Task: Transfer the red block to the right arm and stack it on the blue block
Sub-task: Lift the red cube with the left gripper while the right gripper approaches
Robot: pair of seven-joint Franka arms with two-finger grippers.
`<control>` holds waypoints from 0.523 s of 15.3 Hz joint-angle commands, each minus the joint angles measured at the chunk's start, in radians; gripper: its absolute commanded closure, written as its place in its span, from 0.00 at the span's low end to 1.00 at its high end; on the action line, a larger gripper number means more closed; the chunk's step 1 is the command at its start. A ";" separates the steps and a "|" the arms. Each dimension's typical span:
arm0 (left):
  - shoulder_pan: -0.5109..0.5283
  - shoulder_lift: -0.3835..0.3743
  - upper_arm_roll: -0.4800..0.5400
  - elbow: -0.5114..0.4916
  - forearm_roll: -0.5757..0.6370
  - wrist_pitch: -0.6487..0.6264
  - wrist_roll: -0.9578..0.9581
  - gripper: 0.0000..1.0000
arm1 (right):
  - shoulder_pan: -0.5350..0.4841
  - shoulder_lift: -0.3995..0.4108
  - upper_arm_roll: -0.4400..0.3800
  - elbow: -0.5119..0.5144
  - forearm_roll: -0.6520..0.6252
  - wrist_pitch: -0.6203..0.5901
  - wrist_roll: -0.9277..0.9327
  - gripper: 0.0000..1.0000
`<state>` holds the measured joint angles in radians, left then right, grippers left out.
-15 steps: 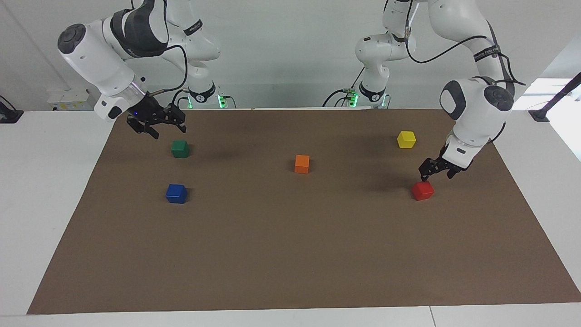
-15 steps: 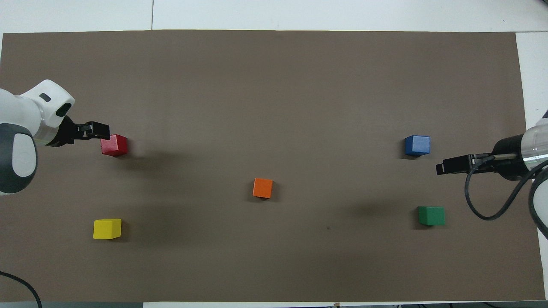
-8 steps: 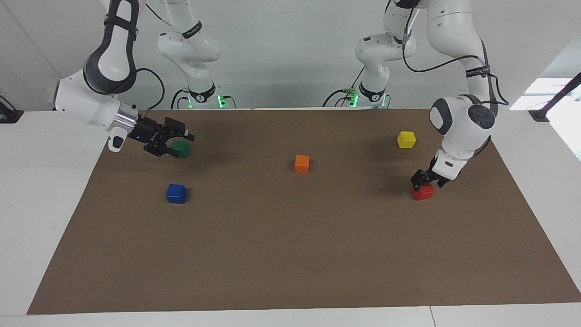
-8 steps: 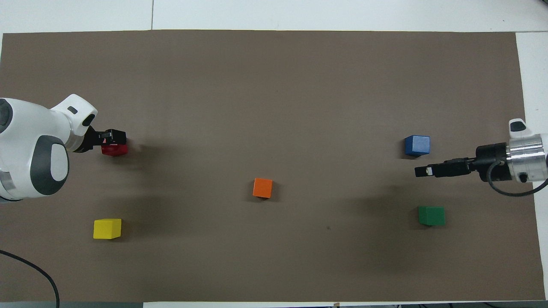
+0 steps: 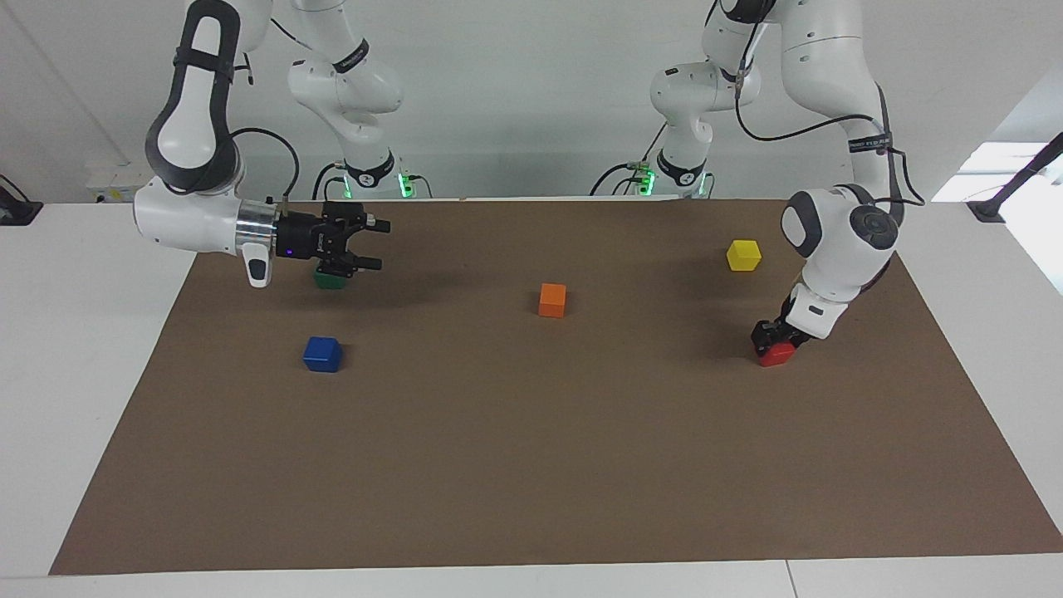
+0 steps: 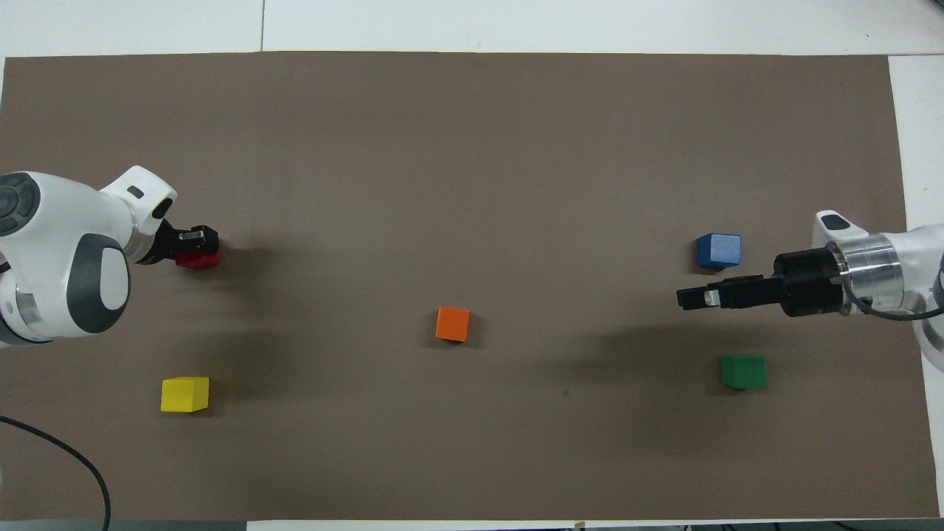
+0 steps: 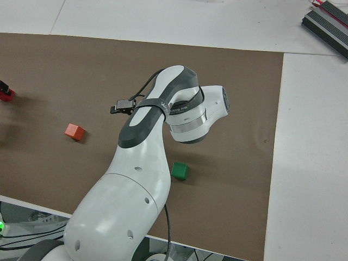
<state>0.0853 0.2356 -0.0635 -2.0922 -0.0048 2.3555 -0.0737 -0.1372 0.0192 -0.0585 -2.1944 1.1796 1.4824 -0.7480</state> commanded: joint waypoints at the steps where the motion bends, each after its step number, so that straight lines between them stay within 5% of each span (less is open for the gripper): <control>1: 0.001 -0.009 0.002 0.020 -0.012 -0.053 -0.058 1.00 | 0.011 0.111 0.000 -0.019 0.129 -0.106 -0.152 0.00; 8: -0.058 -0.044 -0.012 0.322 -0.141 -0.533 -0.417 1.00 | 0.117 0.235 0.009 -0.014 0.428 -0.358 -0.198 0.00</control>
<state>0.0602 0.2115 -0.0824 -1.8500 -0.0847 1.9618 -0.3982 -0.0376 0.2400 -0.0504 -2.2142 1.5333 1.1964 -0.9325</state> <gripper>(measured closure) 0.458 0.000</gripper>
